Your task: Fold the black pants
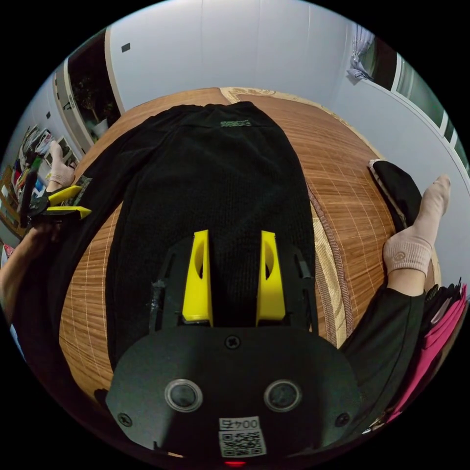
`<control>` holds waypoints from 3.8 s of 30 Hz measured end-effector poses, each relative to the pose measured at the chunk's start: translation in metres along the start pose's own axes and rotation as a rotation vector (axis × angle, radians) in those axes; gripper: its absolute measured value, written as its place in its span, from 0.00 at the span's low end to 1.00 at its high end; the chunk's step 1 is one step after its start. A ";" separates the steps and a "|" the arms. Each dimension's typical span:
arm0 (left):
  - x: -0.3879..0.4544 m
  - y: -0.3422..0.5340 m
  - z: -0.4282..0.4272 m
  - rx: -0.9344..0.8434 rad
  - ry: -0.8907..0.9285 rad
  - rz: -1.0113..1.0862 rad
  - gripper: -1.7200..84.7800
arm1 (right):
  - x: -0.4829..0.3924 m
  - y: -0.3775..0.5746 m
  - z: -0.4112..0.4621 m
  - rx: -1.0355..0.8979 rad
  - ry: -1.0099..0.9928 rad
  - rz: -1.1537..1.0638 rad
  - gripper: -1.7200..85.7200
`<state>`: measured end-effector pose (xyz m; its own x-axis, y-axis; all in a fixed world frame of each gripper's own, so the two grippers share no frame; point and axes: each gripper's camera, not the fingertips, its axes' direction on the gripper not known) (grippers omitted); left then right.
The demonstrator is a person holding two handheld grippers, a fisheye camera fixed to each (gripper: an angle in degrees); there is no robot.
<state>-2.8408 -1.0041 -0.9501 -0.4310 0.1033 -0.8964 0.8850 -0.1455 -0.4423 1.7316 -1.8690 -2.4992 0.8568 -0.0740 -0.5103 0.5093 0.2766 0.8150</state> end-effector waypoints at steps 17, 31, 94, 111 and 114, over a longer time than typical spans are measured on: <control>-0.044 -0.007 -0.009 -0.081 0.009 -0.044 0.29 | 0.000 0.012 -0.003 0.015 -0.021 0.012 0.19; -0.132 -0.016 -0.040 0.099 0.201 -0.113 0.03 | 0.002 0.015 -0.002 0.015 -0.015 0.020 0.18; 0.029 -0.034 -0.034 0.040 0.086 0.071 0.17 | -0.007 -0.012 0.008 0.019 -0.005 0.016 0.18; 0.134 0.023 -0.040 0.008 0.094 0.076 0.16 | -0.032 -0.023 0.008 0.008 0.025 0.004 0.18; 0.139 0.018 -0.051 -0.040 0.142 0.037 0.16 | -0.037 -0.024 0.008 0.007 0.032 0.001 0.18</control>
<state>-2.8762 -0.9423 -1.0816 -0.3716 0.2376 -0.8975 0.9071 -0.1128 -0.4055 1.6882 -1.8806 -2.4980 0.8545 -0.0433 -0.5176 0.5089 0.2695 0.8175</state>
